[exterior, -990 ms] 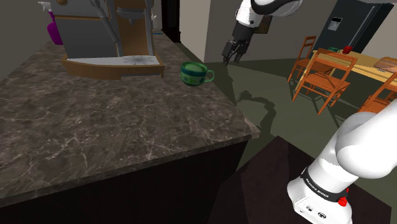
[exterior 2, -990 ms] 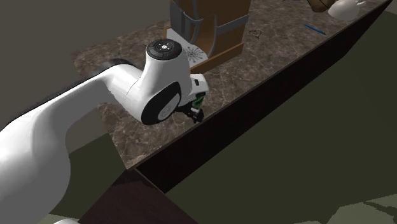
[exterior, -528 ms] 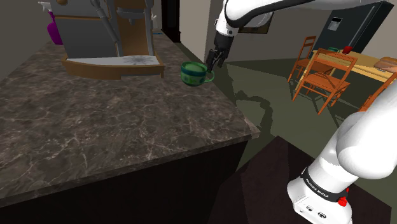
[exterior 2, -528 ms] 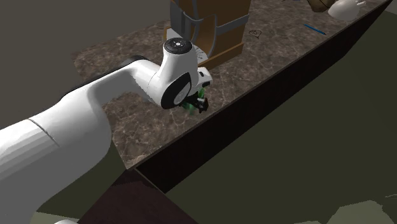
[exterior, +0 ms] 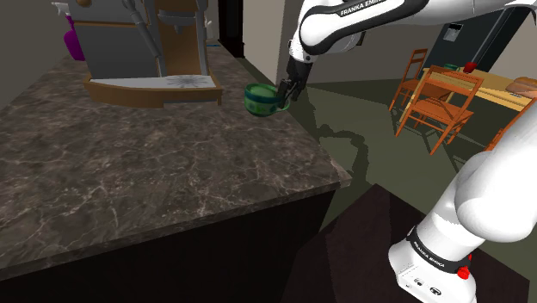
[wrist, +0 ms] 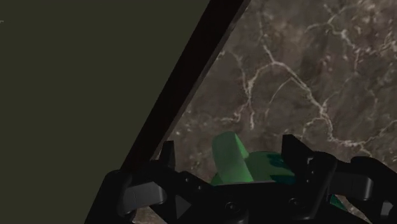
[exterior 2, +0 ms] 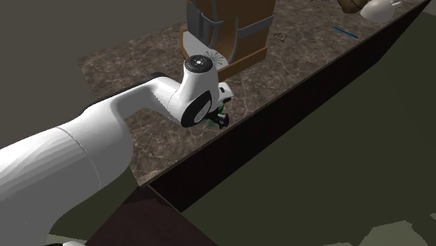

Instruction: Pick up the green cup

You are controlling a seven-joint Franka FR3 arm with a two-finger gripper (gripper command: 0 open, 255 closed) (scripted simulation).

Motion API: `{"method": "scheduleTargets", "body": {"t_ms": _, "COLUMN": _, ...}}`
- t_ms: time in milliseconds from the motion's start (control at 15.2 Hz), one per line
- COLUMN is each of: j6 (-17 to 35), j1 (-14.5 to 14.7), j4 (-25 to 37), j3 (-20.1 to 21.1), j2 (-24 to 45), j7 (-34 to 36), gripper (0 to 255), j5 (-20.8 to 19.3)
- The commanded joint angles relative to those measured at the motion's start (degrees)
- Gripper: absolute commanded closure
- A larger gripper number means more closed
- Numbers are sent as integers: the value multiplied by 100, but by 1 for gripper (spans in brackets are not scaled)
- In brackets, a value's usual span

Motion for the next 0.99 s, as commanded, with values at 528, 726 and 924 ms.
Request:
{"method": "scheduleTargets", "body": {"t_ms": 528, "j6": 22, "j1": -1, "j4": -26, "j3": -1, "j2": -7, "j7": -4, "gripper": 255, "j5": 1}}
{"method": "scheduleTargets", "body": {"t_ms": 726, "j6": -127, "j1": 2, "j4": 83, "j3": 3, "j2": -49, "j7": 13, "gripper": 255, "j5": -8}}
{"method": "scheduleTargets", "body": {"t_ms": 924, "j6": -354, "j1": 1, "j4": 254, "j3": 3, "j2": -104, "j7": 25, "gripper": 255, "j5": -17}}
